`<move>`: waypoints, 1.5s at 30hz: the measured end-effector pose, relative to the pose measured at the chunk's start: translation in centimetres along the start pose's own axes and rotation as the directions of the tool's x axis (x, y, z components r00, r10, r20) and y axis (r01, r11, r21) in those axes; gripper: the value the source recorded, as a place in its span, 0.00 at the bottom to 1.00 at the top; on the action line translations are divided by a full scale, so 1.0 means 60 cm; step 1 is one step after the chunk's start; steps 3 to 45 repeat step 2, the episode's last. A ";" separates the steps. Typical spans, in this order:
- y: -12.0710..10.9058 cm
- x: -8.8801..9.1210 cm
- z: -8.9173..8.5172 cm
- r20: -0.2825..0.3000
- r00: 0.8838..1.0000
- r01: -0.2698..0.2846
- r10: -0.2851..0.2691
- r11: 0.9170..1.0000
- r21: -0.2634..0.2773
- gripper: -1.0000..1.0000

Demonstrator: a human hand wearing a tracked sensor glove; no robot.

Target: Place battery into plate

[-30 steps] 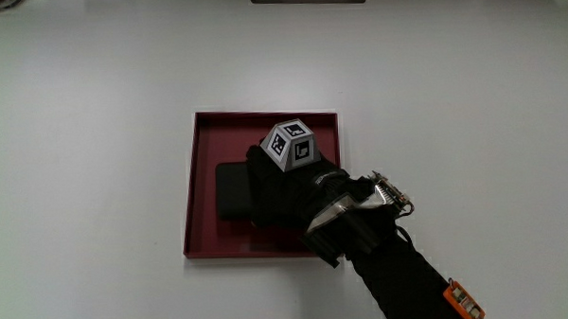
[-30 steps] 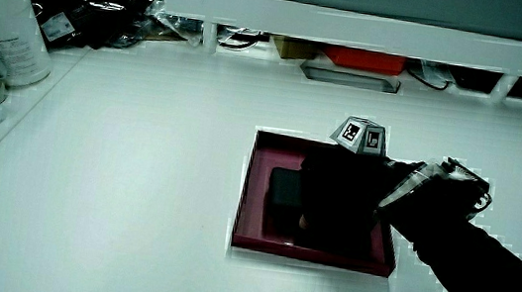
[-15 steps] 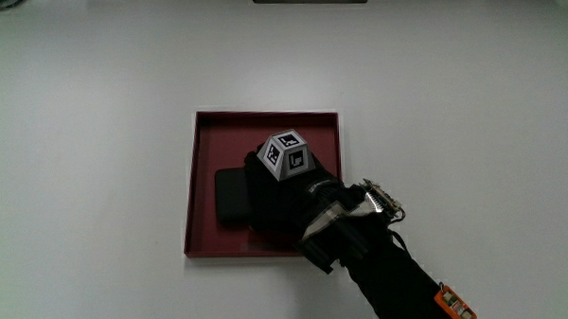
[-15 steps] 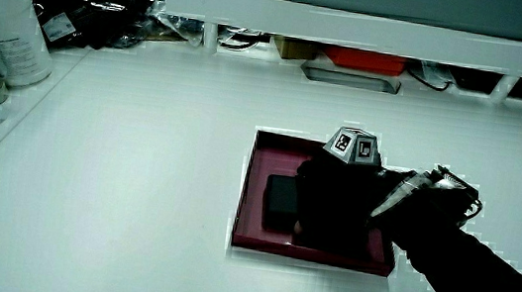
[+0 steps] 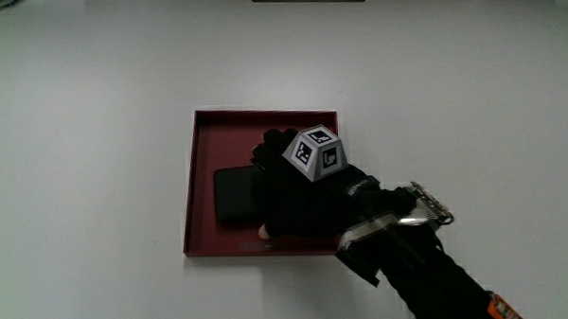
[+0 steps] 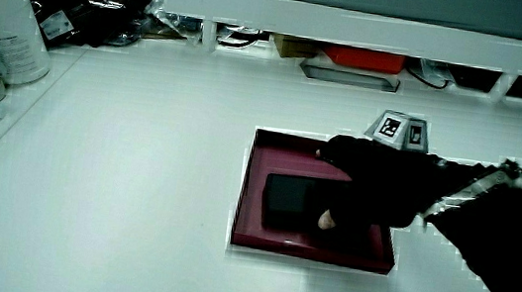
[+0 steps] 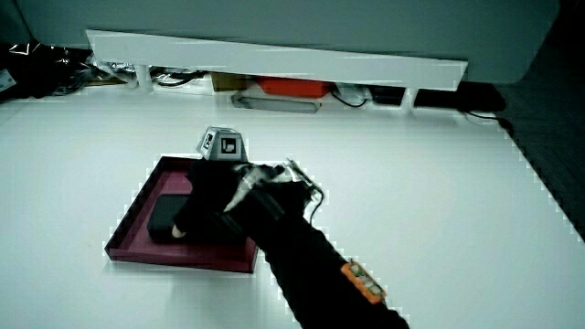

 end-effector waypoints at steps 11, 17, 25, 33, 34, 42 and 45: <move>-0.014 0.015 0.004 -0.031 0.999 -0.024 0.024 1.000 0.002 0.00; -0.014 0.015 0.004 -0.031 0.999 -0.024 0.024 1.000 0.002 0.00; -0.014 0.015 0.004 -0.031 0.999 -0.024 0.024 1.000 0.002 0.00; -0.014 0.015 0.004 -0.031 0.999 -0.024 0.024 1.000 0.002 0.00; -0.014 0.015 0.004 -0.031 0.999 -0.024 0.024 1.000 0.002 0.00; -0.014 0.015 0.004 -0.031 0.999 -0.024 0.024 1.000 0.002 0.00; -0.014 0.015 0.004 -0.031 0.999 -0.024 0.024 1.000 0.002 0.00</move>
